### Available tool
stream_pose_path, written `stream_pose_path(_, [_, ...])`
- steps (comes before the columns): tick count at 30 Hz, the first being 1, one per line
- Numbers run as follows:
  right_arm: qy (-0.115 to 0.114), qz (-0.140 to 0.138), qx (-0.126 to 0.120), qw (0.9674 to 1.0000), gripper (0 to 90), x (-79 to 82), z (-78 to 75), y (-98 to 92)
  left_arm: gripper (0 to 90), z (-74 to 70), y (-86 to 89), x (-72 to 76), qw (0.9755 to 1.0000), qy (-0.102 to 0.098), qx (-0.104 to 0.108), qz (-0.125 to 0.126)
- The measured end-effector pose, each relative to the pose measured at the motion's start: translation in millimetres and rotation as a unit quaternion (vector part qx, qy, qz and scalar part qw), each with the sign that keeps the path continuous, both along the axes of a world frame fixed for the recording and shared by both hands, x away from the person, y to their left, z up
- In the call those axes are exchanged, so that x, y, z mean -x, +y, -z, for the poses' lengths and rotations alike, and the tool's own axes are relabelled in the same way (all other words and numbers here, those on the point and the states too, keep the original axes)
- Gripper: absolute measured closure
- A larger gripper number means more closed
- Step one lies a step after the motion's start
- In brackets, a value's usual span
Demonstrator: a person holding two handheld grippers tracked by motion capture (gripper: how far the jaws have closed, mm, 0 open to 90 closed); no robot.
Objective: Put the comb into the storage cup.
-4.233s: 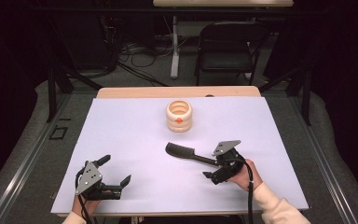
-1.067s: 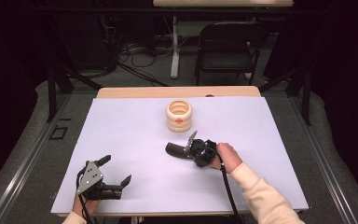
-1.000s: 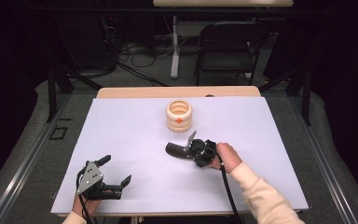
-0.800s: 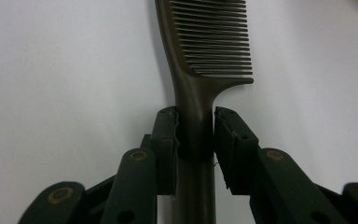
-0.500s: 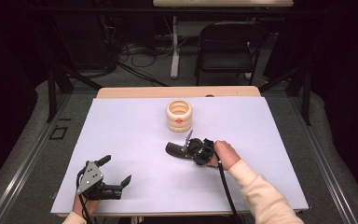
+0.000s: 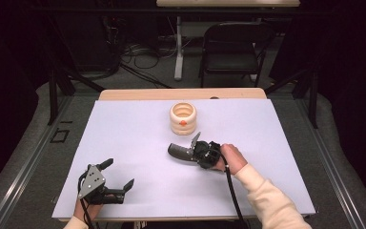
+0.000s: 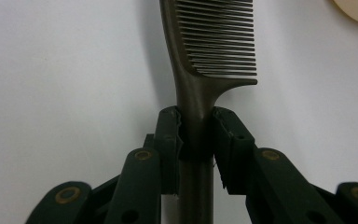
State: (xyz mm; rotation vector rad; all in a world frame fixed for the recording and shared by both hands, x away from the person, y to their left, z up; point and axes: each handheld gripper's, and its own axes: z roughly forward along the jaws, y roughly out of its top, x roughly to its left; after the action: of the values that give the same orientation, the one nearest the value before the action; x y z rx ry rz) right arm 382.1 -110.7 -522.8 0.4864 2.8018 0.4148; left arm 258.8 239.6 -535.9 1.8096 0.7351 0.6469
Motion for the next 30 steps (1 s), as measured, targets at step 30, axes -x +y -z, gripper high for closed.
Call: stream_pose_path(30, [-0.011,0.000,-0.062,0.9980,72.2,14.6,-14.6,-13.5,0.3,-0.2,-0.3,0.0,1.0000,0.000,0.001,-0.001])
